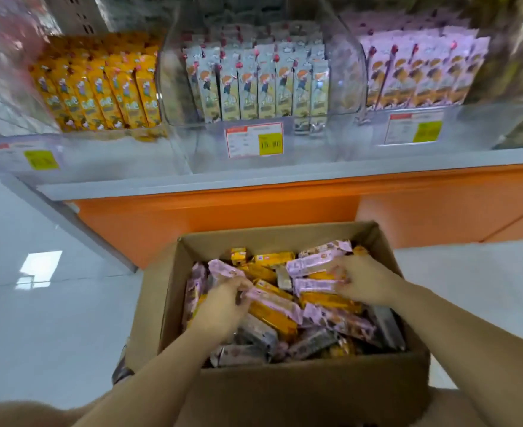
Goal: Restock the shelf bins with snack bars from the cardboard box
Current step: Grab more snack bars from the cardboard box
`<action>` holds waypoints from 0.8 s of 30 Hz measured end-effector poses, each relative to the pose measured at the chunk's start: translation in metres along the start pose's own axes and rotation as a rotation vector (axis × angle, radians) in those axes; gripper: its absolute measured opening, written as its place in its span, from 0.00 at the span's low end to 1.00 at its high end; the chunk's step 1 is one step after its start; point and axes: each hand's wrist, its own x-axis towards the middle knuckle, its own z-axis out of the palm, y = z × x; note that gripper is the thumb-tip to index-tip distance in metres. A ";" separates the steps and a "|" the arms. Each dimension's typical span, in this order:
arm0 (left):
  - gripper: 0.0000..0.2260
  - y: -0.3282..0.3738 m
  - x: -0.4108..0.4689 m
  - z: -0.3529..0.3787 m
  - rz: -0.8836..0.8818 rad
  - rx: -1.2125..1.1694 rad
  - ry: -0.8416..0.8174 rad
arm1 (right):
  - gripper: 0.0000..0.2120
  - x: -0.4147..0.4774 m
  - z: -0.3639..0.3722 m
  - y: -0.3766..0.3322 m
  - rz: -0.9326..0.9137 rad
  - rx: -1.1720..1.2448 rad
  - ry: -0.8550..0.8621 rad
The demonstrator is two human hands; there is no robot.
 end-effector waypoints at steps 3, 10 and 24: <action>0.09 -0.007 0.004 -0.001 -0.031 -0.003 -0.158 | 0.18 0.004 0.010 -0.006 -0.012 0.017 -0.091; 0.14 -0.019 -0.001 -0.015 -0.076 -0.092 -0.307 | 0.22 0.009 0.037 -0.025 -0.059 -0.196 -0.082; 0.41 -0.020 -0.004 -0.012 -0.068 -0.006 -0.411 | 0.33 0.027 0.066 -0.069 -0.094 -0.227 -0.033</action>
